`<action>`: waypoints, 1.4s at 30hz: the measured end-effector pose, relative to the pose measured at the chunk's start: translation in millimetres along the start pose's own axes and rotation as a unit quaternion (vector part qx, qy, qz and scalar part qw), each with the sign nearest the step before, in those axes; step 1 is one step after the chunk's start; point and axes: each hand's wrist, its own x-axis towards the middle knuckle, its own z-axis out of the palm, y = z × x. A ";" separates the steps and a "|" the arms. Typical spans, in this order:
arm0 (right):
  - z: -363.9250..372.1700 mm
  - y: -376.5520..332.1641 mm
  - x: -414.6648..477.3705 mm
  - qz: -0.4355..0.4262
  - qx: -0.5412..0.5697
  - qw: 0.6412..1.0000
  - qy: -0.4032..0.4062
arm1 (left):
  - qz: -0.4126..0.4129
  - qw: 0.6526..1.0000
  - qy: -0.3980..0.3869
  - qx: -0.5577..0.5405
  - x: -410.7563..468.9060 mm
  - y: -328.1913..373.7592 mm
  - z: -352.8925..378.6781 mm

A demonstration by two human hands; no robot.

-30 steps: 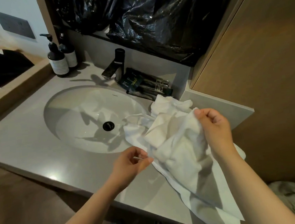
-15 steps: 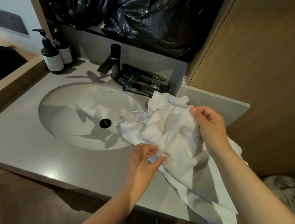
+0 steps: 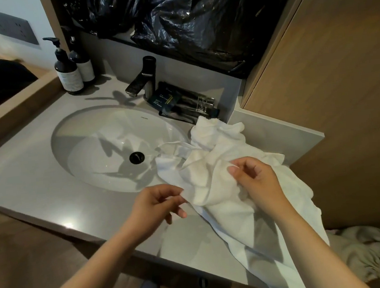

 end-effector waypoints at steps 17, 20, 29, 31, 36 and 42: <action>11.2 -0.3 23.0 -0.020 -0.016 0.998 0.062 | 0.057 0.951 0.038 0.302 19.3 -2.0 -28.8; 11.8 -7.7 31.0 -0.081 -0.050 0.985 0.144 | 0.102 0.966 0.062 0.228 24.7 8.1 -18.1; 11.6 3.3 86.0 -0.070 -0.354 0.928 0.092 | 0.031 0.947 0.106 0.301 40.6 7.1 -6.8; 16.9 14.6 87.7 -0.035 -0.342 0.937 0.059 | 0.008 0.948 0.097 0.303 38.5 5.3 -3.5; 22.1 21.1 88.0 -0.011 -0.332 0.943 0.027 | -0.029 0.954 0.087 0.285 38.1 -3.0 -2.5; 21.0 12.3 75.2 -0.064 -0.388 0.919 -0.015 | -0.082 0.977 0.064 0.186 33.4 -6.5 -6.8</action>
